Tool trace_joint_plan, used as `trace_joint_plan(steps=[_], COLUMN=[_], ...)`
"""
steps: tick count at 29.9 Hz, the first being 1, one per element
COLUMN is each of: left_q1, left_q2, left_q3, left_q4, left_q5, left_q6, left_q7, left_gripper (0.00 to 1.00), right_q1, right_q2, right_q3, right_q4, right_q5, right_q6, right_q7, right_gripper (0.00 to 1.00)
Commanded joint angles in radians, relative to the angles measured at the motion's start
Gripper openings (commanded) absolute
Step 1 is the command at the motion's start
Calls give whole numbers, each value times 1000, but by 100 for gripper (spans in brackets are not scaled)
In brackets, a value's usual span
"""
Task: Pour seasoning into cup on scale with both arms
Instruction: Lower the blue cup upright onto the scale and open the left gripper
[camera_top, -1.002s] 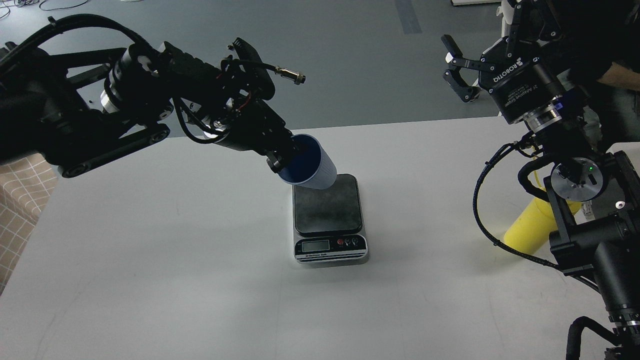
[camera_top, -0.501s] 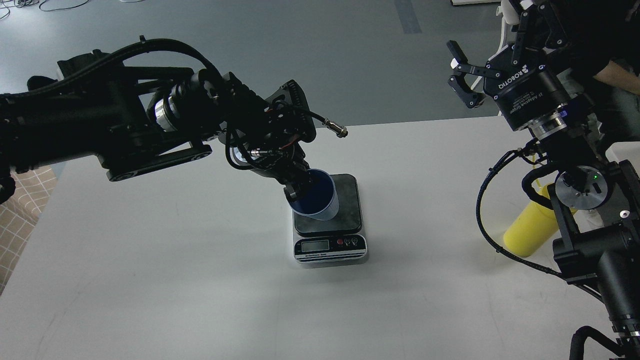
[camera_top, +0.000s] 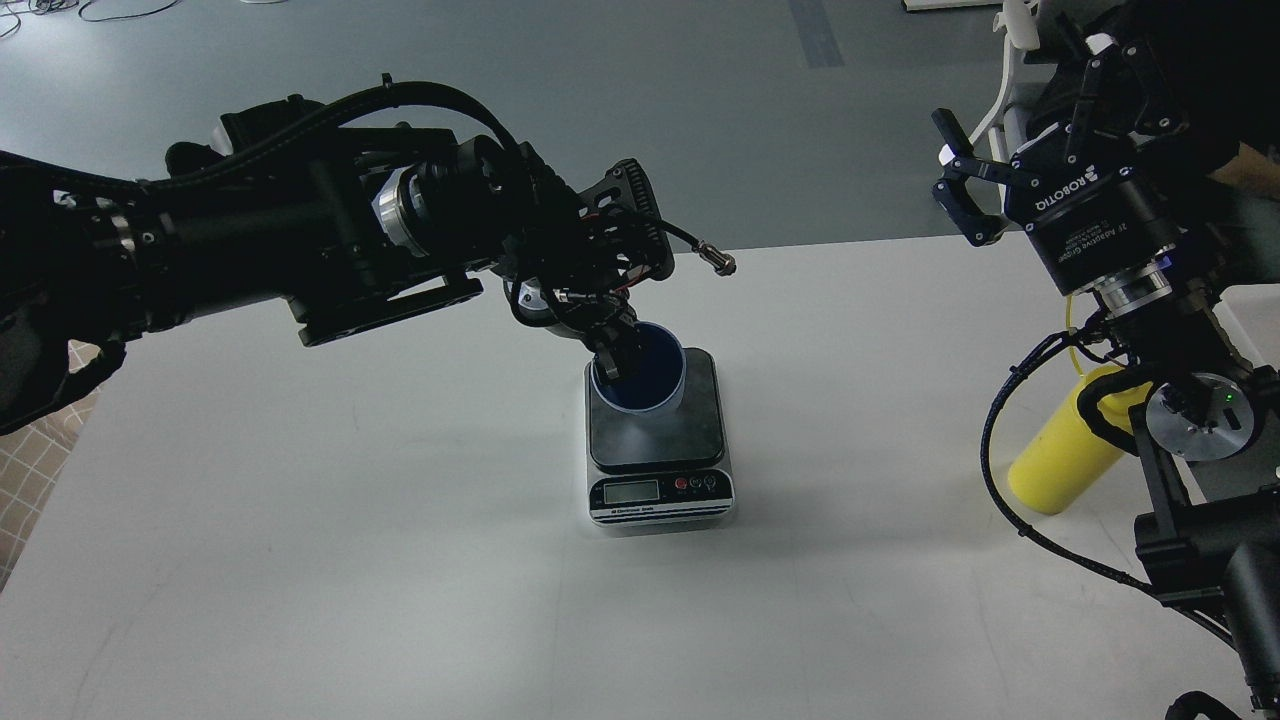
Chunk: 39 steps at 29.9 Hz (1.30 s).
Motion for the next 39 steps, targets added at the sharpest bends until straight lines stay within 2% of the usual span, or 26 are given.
trace_joint_plan(steps=[1,13,32,35,39], left_q1=[-3,-35,-11,0,18], left_q2=[-22,-32,-27,-30,-32], left_q3=[0,-2,50,50,50], left_q4=[18,0,-31,-22,-16], left_q5=[-1,-6,-4,-4,-6], left_q6=[0,0,0,0,0], left_q7=[0,0,0,0,0], left_gripper=[7,7,8,10,21], right_q1=[-23,-49,-112,-125,-129], right_q2=[0,-14,-16,-17,-29], right_q3=[19,30,48,50,64], right_q4=[7,25,91,93,101], right_q5=[-1,1,-1,-1,-1], right_q6=[0,0,0,0,0], right_q7=[-2,-2,-2,-2,-2], right_gripper=[100,100,100,100,100])
